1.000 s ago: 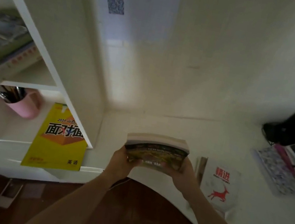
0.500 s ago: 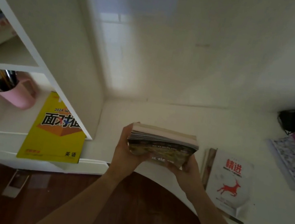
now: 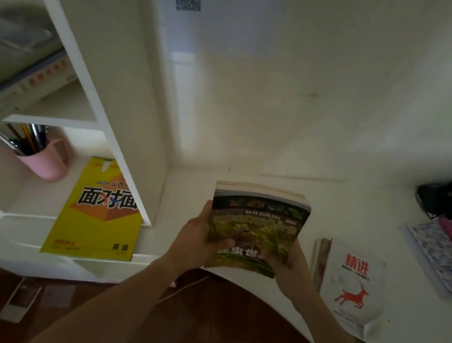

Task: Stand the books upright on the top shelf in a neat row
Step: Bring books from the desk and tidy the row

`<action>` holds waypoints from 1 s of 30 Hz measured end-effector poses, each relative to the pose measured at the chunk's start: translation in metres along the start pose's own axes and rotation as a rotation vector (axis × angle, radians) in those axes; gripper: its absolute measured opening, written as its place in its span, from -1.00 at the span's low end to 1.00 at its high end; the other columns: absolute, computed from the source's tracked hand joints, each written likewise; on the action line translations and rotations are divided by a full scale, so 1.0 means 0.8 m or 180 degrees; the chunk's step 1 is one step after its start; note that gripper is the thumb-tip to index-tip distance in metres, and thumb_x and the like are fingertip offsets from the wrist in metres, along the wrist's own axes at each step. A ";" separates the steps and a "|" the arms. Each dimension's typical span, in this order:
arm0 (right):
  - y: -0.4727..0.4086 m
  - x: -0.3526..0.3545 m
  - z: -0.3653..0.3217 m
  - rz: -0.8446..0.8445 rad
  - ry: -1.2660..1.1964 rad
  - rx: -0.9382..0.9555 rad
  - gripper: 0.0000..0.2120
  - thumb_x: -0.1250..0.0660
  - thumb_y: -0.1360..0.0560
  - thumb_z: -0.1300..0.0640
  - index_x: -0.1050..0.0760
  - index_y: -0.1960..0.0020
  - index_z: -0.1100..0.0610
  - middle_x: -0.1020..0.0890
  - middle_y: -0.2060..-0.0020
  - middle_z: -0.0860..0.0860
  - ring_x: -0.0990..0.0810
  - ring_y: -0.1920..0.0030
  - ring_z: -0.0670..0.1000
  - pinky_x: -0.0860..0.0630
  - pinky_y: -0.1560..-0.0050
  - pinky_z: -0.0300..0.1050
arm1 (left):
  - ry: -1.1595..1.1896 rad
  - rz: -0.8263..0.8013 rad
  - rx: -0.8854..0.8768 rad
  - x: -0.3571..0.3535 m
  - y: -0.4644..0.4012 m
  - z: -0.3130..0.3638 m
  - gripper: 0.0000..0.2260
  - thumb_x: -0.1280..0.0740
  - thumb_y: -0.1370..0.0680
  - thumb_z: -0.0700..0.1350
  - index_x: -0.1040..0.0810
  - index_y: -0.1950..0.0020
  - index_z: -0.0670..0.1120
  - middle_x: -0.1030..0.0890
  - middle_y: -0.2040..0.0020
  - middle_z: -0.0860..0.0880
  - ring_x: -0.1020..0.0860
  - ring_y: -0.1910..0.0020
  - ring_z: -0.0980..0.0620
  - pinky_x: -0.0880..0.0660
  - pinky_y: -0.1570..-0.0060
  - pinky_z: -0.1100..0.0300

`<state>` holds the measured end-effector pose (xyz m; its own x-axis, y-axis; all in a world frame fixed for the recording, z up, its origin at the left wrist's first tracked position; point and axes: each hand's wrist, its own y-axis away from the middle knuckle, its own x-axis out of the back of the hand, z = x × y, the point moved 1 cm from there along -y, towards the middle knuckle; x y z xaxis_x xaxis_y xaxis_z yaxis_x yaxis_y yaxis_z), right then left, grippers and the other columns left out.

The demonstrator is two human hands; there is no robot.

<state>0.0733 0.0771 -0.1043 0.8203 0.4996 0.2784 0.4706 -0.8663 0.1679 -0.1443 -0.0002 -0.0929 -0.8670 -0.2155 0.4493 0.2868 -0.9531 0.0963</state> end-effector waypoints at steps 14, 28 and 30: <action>0.127 -0.007 -0.461 -0.0805 -0.0611 0.1420 -0.57 -0.32 -0.59 0.32 -0.42 -0.35 -0.05 -0.70 -0.12 -0.14 -0.68 -0.15 -0.10 -0.63 0.04 -0.23 | 0.0322 0.1044 -0.0889 0.322 0.207 0.361 -0.43 -0.61 -0.34 -0.18 -0.52 -0.31 -0.04 -0.75 -0.11 0.05 -0.73 -0.09 0.05 -0.69 -0.03 0.12; 0.032 -0.041 -0.828 -0.0800 -0.0720 0.1957 -0.79 -0.45 -0.51 0.20 -0.66 -0.15 0.15 -0.75 0.01 0.13 -0.73 -0.03 0.22 -0.64 -0.10 0.15 | 0.0384 0.3179 -0.1818 0.507 0.162 0.575 -0.68 -0.48 -0.57 -0.02 -0.38 -0.17 -0.02 -0.67 -0.05 0.05 -0.70 0.00 0.01 -0.66 -0.09 -0.09; 0.004 -0.063 -0.864 -0.0466 -0.0547 0.2260 -0.65 -0.47 -0.52 0.17 -0.56 -0.28 0.15 -0.70 -0.06 0.09 -0.70 -0.07 0.16 -0.61 -0.04 -0.05 | -0.0300 0.3593 -0.2079 0.526 0.134 0.590 -0.67 -0.43 -0.59 0.01 -0.31 -0.18 -0.01 -0.63 -0.08 0.02 -0.66 0.00 0.01 -0.66 -0.01 -0.04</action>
<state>-0.1912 0.0537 0.5358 0.7450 0.6525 0.1386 0.6279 -0.6160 -0.4758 -0.2862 -0.0931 0.5258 -0.2406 -0.9687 0.0613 0.5601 -0.1901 -0.8063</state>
